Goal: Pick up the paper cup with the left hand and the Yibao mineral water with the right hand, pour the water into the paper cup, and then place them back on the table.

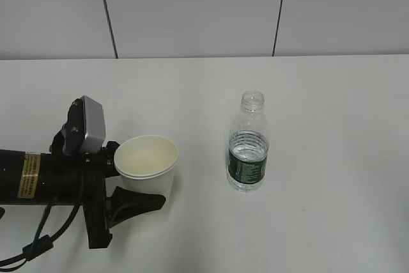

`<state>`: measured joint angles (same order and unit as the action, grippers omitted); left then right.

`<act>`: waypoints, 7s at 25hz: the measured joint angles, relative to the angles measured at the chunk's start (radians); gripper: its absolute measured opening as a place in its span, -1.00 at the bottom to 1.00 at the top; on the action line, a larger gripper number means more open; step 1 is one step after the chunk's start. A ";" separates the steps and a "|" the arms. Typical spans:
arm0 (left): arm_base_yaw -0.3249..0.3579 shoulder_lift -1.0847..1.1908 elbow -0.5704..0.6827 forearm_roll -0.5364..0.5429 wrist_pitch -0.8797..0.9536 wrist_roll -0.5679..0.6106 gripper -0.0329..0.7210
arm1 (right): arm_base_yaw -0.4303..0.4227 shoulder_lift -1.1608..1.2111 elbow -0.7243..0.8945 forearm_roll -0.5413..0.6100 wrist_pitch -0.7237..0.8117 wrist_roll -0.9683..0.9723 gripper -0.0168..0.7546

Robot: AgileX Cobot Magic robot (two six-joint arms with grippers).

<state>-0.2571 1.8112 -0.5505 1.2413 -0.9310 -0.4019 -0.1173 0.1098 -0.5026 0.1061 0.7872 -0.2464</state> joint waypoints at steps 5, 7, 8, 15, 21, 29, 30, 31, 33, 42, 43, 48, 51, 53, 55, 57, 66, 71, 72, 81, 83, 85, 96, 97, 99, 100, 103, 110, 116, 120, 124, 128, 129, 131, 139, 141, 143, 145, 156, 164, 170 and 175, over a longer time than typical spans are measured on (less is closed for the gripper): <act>0.000 0.000 0.000 -0.025 0.001 0.000 0.26 | 0.000 0.061 0.047 0.022 -0.177 -0.039 0.58; 0.000 0.000 0.000 -0.029 0.001 0.000 0.26 | 0.000 0.075 0.089 0.038 -0.244 -0.043 0.58; 0.000 0.000 0.000 -0.030 0.001 0.000 0.26 | 0.000 0.083 0.111 0.050 -0.271 -0.051 0.58; 0.000 0.000 0.000 -0.033 0.004 0.000 0.25 | 0.000 0.136 0.220 0.152 -0.408 -0.185 0.58; 0.000 0.000 0.000 -0.041 0.004 0.000 0.25 | 0.035 0.226 0.270 0.206 -0.503 -0.262 0.58; 0.000 0.000 0.000 -0.049 0.004 0.000 0.25 | 0.082 0.362 0.292 0.216 -0.591 -0.278 0.58; 0.000 0.000 0.000 -0.052 0.004 0.000 0.25 | 0.101 0.380 0.292 0.218 -0.592 -0.283 0.58; 0.000 0.000 0.000 -0.057 0.004 0.000 0.25 | 0.120 0.396 0.292 0.218 -0.593 -0.296 0.58; 0.000 0.000 0.000 -0.061 0.004 0.000 0.25 | 0.166 0.441 0.292 0.220 -0.595 -0.332 0.58; -0.002 0.000 0.000 -0.066 0.004 0.000 0.25 | 0.214 0.708 0.292 0.296 -0.819 -0.331 0.58; -0.002 0.000 0.000 -0.066 0.004 0.000 0.25 | 0.214 0.738 0.292 0.293 -0.862 -0.306 0.58; -0.003 0.000 0.000 -0.067 0.005 0.000 0.25 | 0.214 0.878 0.292 0.082 -1.082 -0.031 0.58; -0.003 0.000 0.000 -0.067 0.005 0.000 0.25 | 0.214 0.996 0.292 -0.177 -1.255 0.168 0.58; -0.003 0.000 0.000 -0.067 0.005 0.000 0.25 | 0.214 1.083 0.290 -0.296 -1.376 0.237 0.58; -0.003 0.000 0.000 -0.067 0.005 0.000 0.25 | 0.214 1.159 0.288 -0.367 -1.456 0.277 0.58; -0.003 0.000 0.000 -0.067 0.005 0.000 0.25 | 0.214 1.238 0.286 -0.413 -1.514 0.294 0.58; -0.003 0.000 0.000 -0.067 0.007 0.000 0.25 | 0.214 1.461 0.282 -0.540 -1.774 0.317 0.58; -0.003 0.000 0.000 -0.078 0.010 0.000 0.25 | 0.214 1.561 0.280 -0.629 -1.892 0.317 0.58; -0.003 0.000 0.000 -0.079 0.011 0.000 0.25 | 0.214 1.582 0.277 -0.634 -1.910 0.317 0.58; -0.003 0.000 0.000 -0.083 0.011 0.000 0.24 | 0.214 1.733 0.213 -0.728 -1.925 0.261 0.58; -0.003 0.000 0.000 -0.084 0.011 0.000 0.24 | 0.214 1.737 0.212 -0.696 -1.927 0.261 0.58; -0.003 0.000 0.000 -0.085 0.012 0.000 0.24 | 0.214 1.741 0.205 -0.684 -1.927 0.259 0.58; -0.003 0.000 0.000 -0.086 0.012 0.000 0.24 | 0.214 1.812 0.104 -0.766 -1.931 0.257 0.58; -0.003 0.000 0.000 -0.086 0.012 0.000 0.24 | 0.214 1.822 0.104 -0.770 -1.931 0.257 0.58; -0.003 0.000 0.000 -0.086 0.012 0.000 0.24 | 0.214 1.837 0.098 -0.782 -1.931 0.257 0.58; -0.003 0.000 0.000 -0.086 0.012 0.000 0.24 | 0.214 1.841 0.095 -0.784 -1.931 0.257 0.58; -0.003 0.000 0.000 -0.087 0.012 0.000 0.24 | 0.214 1.856 0.080 -0.786 -1.931 0.257 0.58; -0.003 0.000 0.000 -0.087 0.012 0.000 0.24 | 0.214 1.903 0.033 -0.792 -1.931 0.280 0.58; -0.003 0.000 0.000 -0.087 0.012 0.000 0.24 | 0.214 1.913 0.004 -0.798 -1.931 0.280 0.58; -0.003 0.000 0.000 -0.089 0.012 0.000 0.24 | 0.214 1.915 -0.020 -0.833 -1.931 0.280 0.58; -0.003 0.000 0.001 -0.099 0.012 0.000 0.24 | 0.214 1.917 -0.044 -0.857 -1.931 0.280 0.58; -0.003 0.000 0.001 -0.109 0.012 0.000 0.24 | 0.219 1.917 -0.065 -0.878 -1.931 0.286 0.58; -0.003 0.000 0.001 -0.112 0.012 0.000 0.24 | 0.222 1.917 -0.070 -0.879 -1.931 0.289 0.58; -0.003 0.000 0.001 -0.114 0.012 0.000 0.24 | 0.223 1.923 -0.081 -0.886 -1.931 0.291 0.58; -0.003 0.000 0.001 -0.116 0.012 0.000 0.24 | 0.223 1.994 -0.096 -0.900 -1.934 0.316 0.58; -0.003 0.000 0.001 -0.116 0.012 0.000 0.24 | 0.223 1.998 -0.096 -0.900 -1.934 0.316 0.58; -0.003 0.000 0.001 -0.116 0.012 0.000 0.24 | 0.223 1.998 -0.103 -0.900 -1.934 0.316 0.58; -0.003 0.000 0.001 -0.116 0.012 0.000 0.24 | 0.223 1.999 -0.118 -0.901 -1.934 0.316 0.58; -0.003 0.000 0.001 -0.116 0.012 0.000 0.24 | 0.252 2.054 -0.172 -0.916 -1.937 0.320 0.58; -0.003 0.000 0.001 -0.116 0.012 0.000 0.24 | 0.276 2.062 -0.183 -0.858 -1.937 0.320 0.58; -0.003 0.000 0.001 -0.116 0.010 0.000 0.24 | 0.277 2.062 -0.183 -0.854 -1.937 0.321 0.58; -0.003 0.000 0.001 -0.116 -0.007 0.009 0.24 | 0.277 2.062 -0.183 -0.854 -1.937 0.321 0.49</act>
<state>-0.2605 1.8112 -0.5495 1.1253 -0.9381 -0.3932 0.1601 2.1714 -0.6854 -0.7482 -1.1496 0.0745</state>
